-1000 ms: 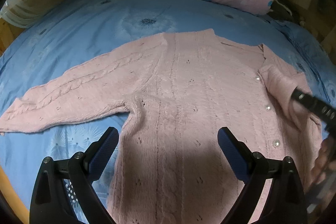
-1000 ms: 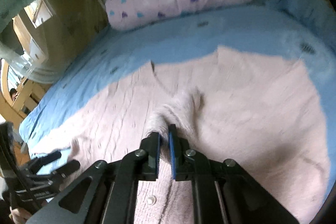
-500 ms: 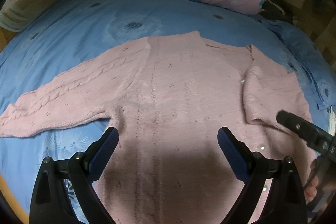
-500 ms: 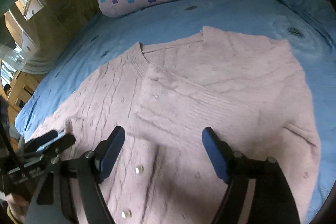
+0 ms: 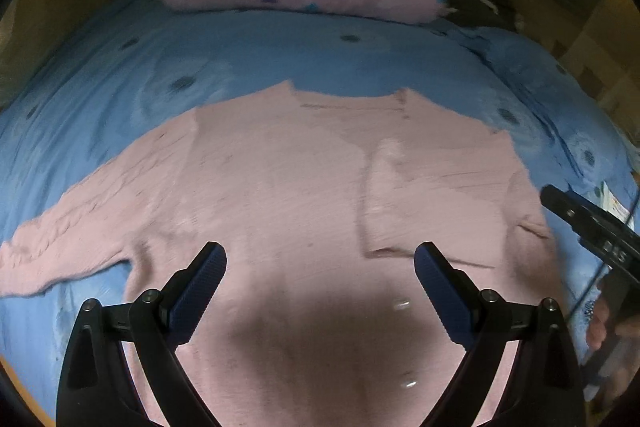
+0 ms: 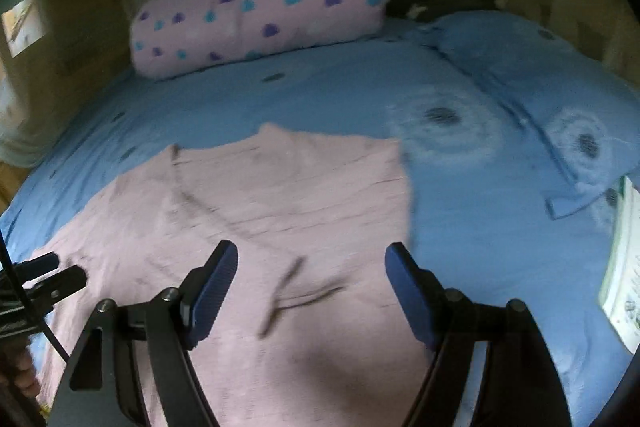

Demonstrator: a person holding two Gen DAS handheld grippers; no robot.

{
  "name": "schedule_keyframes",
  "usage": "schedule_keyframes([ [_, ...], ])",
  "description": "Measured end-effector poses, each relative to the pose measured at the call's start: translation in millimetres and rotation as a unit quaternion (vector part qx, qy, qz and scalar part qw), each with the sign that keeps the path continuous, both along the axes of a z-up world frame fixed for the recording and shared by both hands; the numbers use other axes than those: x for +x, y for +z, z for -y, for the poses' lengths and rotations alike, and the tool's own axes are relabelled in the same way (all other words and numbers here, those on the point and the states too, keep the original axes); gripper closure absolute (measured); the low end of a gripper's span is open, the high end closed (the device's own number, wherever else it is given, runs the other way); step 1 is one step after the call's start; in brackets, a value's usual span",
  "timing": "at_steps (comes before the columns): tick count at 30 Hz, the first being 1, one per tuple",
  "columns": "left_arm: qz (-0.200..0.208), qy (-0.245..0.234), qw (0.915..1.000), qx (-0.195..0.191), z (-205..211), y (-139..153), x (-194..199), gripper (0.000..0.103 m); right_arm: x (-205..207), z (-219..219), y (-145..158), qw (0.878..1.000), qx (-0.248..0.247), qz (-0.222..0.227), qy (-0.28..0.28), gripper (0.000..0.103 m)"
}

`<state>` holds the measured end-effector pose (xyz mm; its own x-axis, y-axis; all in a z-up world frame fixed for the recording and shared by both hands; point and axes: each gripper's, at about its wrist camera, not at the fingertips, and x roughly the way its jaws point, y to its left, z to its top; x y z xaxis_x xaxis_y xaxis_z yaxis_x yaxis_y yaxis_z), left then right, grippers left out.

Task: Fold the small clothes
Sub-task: 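Carry the sleeve across the cardigan body and open the right gripper, then grasp the other sleeve cuff with the left gripper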

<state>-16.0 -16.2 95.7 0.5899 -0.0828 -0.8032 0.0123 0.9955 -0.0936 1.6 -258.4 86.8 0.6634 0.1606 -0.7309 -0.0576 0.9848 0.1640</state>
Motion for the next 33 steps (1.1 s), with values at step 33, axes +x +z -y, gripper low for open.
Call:
schedule_keyframes([
  [33,-0.033,-0.072,0.9965,0.026,152.3,-67.1,56.4,0.027,16.0,74.6,-5.1,0.994,0.028,-0.015,-0.100,0.023],
])
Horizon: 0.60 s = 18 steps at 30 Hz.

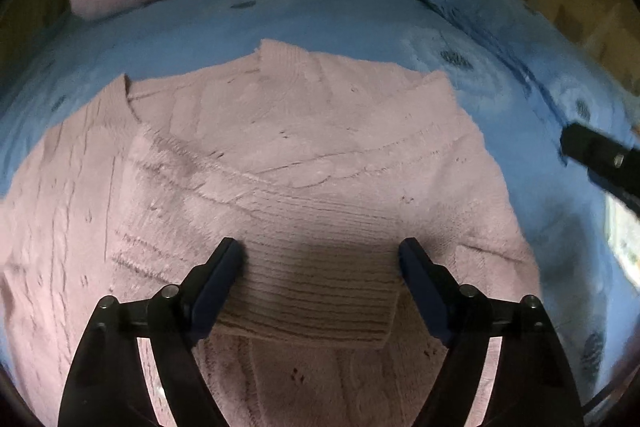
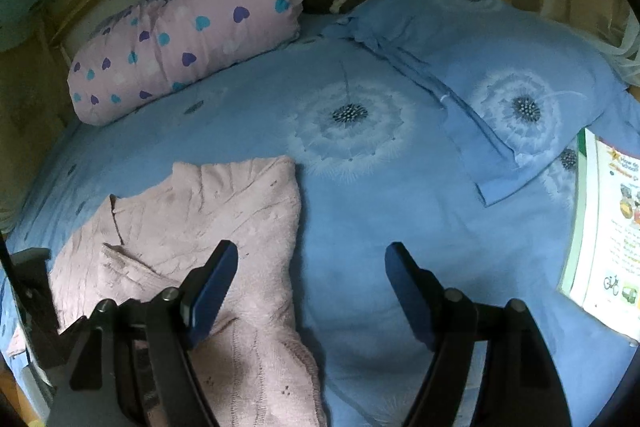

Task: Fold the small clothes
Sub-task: 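Grasp the other sleeve cuff with the left gripper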

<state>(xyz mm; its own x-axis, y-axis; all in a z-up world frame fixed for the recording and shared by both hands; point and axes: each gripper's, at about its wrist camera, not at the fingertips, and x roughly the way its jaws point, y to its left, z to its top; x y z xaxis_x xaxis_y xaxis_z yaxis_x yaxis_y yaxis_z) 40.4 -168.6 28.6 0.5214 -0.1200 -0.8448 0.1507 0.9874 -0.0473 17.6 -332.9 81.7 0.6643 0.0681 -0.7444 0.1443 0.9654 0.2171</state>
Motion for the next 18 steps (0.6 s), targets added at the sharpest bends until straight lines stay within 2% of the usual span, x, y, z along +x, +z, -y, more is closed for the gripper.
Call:
schedule_keyframes([
  [3,0.011,-0.008,0.9991,0.040,9.0,-6.1,2.9,0.026,-0.1,-2.0,-1.5,1.000,-0.001,-0.002,0.002,0.023],
  [6,0.018,-0.001,0.9994,0.029,4.5,-5.0,3.1,0.038,-0.9,-3.0,-1.7,1.000,0.001,-0.001,0.006,0.023],
  [10,0.024,0.014,0.9993,0.024,-9.5,1.4,4.4,0.088,-0.3,-4.6,-2.8,1.000,0.001,-0.002,0.009,0.023],
  [11,0.023,0.017,0.9995,0.014,-14.4,3.4,5.2,0.095,-0.2,-5.6,-3.1,1.000,0.001,-0.002,0.010,0.023],
  [15,0.017,0.024,0.9989,-0.037,-33.5,12.3,4.5,0.099,-0.1,-10.0,-3.9,1.000,-0.006,-0.002,0.018,0.023],
  [18,0.036,0.025,0.9975,-0.056,-50.3,30.1,-1.5,0.100,0.3,-12.4,-4.4,1.000,-0.010,-0.003,0.022,0.023],
])
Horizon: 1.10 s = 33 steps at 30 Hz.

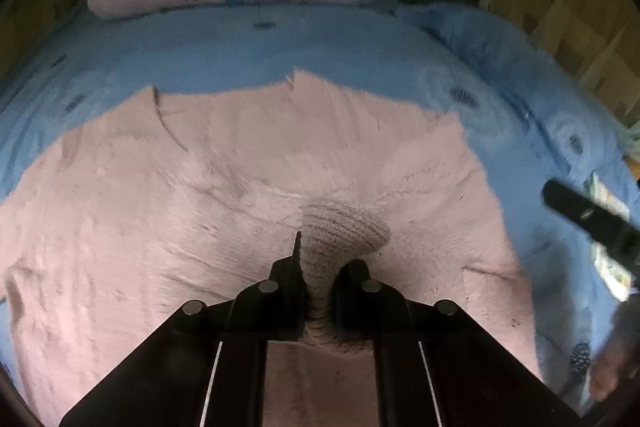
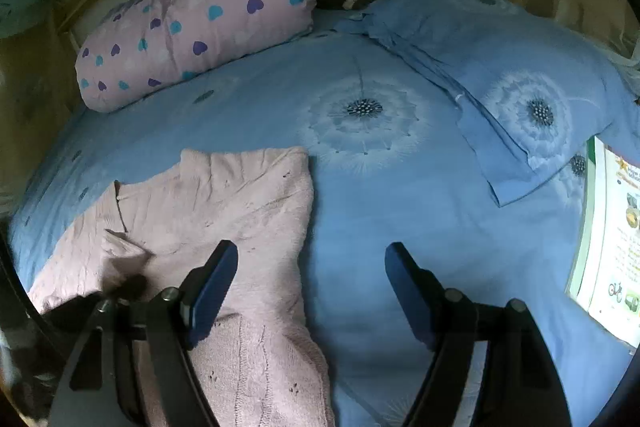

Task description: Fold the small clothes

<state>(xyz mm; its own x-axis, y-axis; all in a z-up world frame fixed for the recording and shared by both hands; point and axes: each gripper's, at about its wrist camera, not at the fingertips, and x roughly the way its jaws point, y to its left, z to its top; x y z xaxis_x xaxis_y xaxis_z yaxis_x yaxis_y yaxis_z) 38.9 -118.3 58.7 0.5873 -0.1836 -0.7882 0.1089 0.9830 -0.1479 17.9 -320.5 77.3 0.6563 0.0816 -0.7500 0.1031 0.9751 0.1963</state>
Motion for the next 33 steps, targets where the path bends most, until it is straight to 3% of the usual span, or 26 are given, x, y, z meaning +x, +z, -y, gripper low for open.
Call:
schedule_keyframes([
  [5,0.044,0.024,0.9988,-0.002,-49.3,41.1,-10.5,0.100,1.6,-3.2,-0.9,1.000,-0.006,-0.001,0.005,0.023],
  [10,0.061,0.062,0.9960,0.021,-107.0,54.8,-7.7,0.100,8.7,-16.5,-8.3,0.999,-0.026,-0.011,0.016,0.023],
  [18,0.020,0.094,0.9952,0.017,-184.5,19.7,-12.7,0.100,35.1,-34.8,-24.2,0.997,-0.051,-0.029,0.044,0.023],
  [23,-0.009,0.084,0.9964,-0.002,-197.9,-9.4,-6.3,0.100,64.9,-29.2,-30.5,0.997,-0.058,-0.028,0.034,0.023],
  [30,-0.018,0.072,0.9969,-0.025,-206.3,-20.9,2.5,0.100,92.2,-13.3,-52.1,0.997,-0.051,-0.052,0.014,0.023],
  [31,-0.019,0.071,0.9968,-0.030,-206.9,-21.6,4.5,0.099,93.4,-11.9,-57.2,0.998,-0.037,-0.057,0.016,0.024],
  [33,-0.018,0.071,0.9967,-0.035,-207.7,-22.4,6.9,0.099,94.1,-12.0,-61.6,0.998,-0.024,-0.053,0.021,0.037],
])
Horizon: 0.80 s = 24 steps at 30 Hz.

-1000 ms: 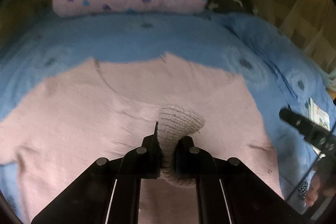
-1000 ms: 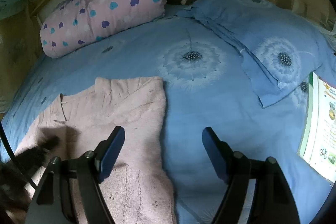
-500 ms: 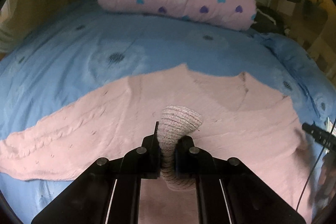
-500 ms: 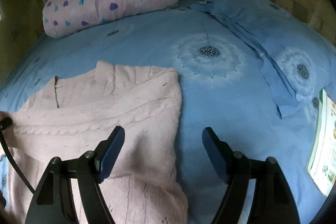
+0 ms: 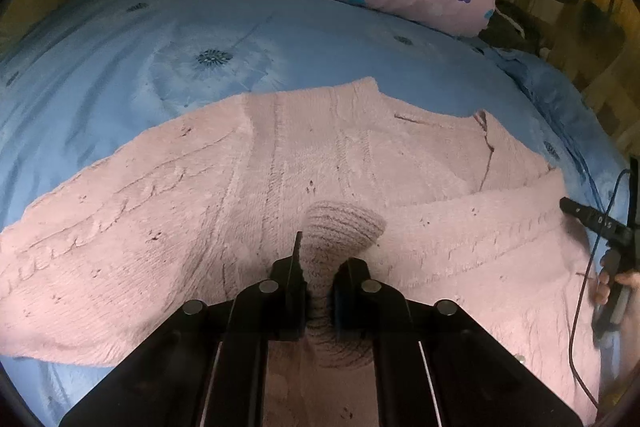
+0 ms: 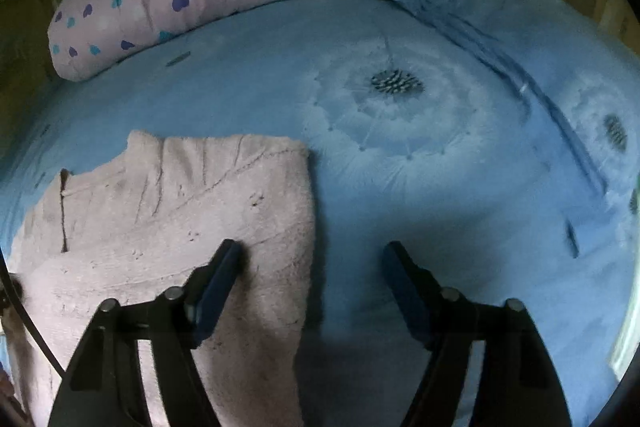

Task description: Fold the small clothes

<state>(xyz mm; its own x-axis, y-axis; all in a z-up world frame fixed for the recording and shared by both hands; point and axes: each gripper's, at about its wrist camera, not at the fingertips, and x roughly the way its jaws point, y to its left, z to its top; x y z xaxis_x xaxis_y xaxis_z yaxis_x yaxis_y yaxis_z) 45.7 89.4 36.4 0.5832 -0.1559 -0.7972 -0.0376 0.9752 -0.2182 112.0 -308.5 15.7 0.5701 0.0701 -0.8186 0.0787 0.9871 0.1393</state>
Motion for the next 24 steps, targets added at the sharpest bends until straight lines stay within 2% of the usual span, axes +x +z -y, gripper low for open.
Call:
schedule_keyframes([
  [1,0.004,0.000,1.0000,-0.002,0.0,1.0,0.0,0.099,-0.8,-1.9,0.8,1.000,0.009,0.008,0.013,0.069],
  [2,0.013,0.001,0.9999,-0.003,0.0,3.3,-0.7,0.100,-1.3,-4.1,2.3,0.999,0.026,0.012,0.027,0.094],
  [7,0.067,0.005,0.9977,0.010,-0.9,21.7,-0.6,0.100,-10.4,-4.6,17.7,0.998,0.007,0.060,0.001,0.095],
  [10,0.049,0.001,0.9986,0.019,-1.5,12.0,11.1,0.093,-7.2,-3.2,12.0,0.999,-0.014,0.050,-0.008,0.095],
  [13,0.024,0.018,0.9964,0.079,-1.0,1.3,17.0,0.090,-1.7,-2.8,1.6,0.999,-0.021,0.026,-0.010,0.094],
  [15,0.018,0.025,0.9940,0.105,-5.4,0.9,15.8,0.089,-0.9,-0.5,2.7,0.999,-0.028,0.023,-0.016,0.086],
  [17,0.017,0.031,0.9932,0.111,-12.7,2.6,10.7,0.084,-1.6,1.2,6.6,0.999,-0.034,0.021,-0.024,0.070],
  [21,0.006,0.051,0.9903,0.129,-34.7,7.1,-4.0,0.083,-6.9,2.5,19.9,0.999,-0.030,0.026,-0.032,0.059],
  [24,0.001,0.075,0.9893,0.125,-53.6,13.2,-17.3,0.082,-16.9,-2.2,32.7,0.999,-0.027,0.039,-0.024,0.047],
])
